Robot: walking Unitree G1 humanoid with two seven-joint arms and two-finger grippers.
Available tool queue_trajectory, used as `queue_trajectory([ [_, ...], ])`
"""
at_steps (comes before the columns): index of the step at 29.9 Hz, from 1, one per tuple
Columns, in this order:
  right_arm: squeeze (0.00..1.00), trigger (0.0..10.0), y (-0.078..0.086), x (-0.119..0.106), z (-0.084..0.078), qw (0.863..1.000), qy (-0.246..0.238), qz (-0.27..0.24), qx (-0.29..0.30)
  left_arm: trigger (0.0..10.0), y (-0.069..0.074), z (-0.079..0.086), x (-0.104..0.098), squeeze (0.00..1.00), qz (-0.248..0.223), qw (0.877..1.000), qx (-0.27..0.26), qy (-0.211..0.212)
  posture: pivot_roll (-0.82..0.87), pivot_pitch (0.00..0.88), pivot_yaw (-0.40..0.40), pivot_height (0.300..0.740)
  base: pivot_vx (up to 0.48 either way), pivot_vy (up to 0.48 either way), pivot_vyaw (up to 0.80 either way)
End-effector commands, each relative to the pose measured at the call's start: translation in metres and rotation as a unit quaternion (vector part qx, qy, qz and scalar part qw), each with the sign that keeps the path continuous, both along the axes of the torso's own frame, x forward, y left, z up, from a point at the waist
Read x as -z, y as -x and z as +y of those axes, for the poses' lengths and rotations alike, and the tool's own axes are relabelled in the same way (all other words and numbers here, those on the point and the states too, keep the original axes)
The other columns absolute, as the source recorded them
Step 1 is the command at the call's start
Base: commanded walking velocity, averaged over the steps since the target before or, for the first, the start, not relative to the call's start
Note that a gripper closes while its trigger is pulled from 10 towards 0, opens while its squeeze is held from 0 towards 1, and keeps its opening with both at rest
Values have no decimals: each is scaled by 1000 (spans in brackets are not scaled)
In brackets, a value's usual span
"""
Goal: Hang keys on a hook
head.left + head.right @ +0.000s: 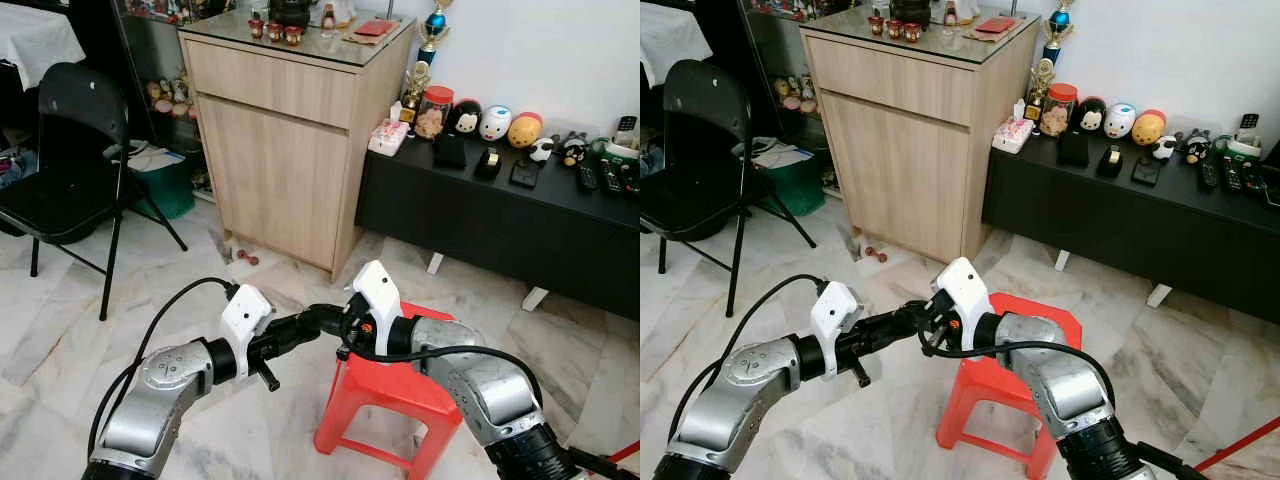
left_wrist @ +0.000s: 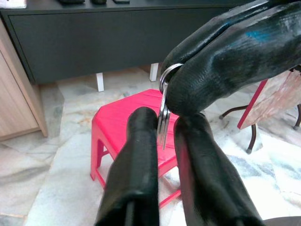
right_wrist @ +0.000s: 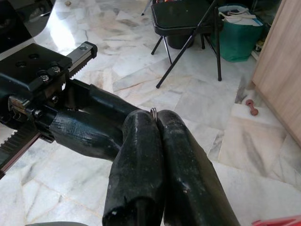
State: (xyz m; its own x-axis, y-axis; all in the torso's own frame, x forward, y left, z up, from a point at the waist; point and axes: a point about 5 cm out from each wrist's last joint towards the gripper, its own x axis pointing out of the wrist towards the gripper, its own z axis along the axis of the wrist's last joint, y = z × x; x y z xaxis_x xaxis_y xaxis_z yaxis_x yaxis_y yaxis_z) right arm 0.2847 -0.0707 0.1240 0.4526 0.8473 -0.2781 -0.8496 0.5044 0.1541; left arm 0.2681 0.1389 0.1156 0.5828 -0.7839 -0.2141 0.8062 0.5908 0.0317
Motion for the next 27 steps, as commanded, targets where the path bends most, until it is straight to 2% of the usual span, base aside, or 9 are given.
queue_trajectory([
  [1, 0, 10000, -2, 0, -4, 1000, 5, -2, 6, 0, 4, -3, 0, 0, 4, 1000, 12, 6, 46, 0, -86, 740, 0, 0, 0],
  [20, 0, 10000, -4, 4, -12, 1000, 19, -7, 12, 0, 7, -2, -1, 0, 9, 1000, 25, 4, 46, 0, -86, 740, 0, 0, 0],
  [21, 306, 10000, -4, 4, -13, 1000, 20, -8, 12, 0, 7, -1, 0, 0, 12, 1000, 26, 2, 46, 0, -86, 740, 0, 0, 0],
  [22, 1000, 10000, -5, 4, -15, 1000, 26, -11, 11, 0, 8, -1, 2, 0, 17, 999, 29, -6, 46, 0, -86, 740, 0, 0, 0],
  [25, 1000, 10000, -5, 4, -17, 999, 32, -15, 9, 0, 9, 0, 3, 0, 20, 999, 32, -8, 47, 0, -87, 740, 0, 0, 0],
  [27, 1000, 10000, -8, 4, -27, 998, 52, -20, 16, 0, 11, 1, 3, 0, 25, 999, 34, -12, 47, 0, -88, 740, 0, 0, 0],
])
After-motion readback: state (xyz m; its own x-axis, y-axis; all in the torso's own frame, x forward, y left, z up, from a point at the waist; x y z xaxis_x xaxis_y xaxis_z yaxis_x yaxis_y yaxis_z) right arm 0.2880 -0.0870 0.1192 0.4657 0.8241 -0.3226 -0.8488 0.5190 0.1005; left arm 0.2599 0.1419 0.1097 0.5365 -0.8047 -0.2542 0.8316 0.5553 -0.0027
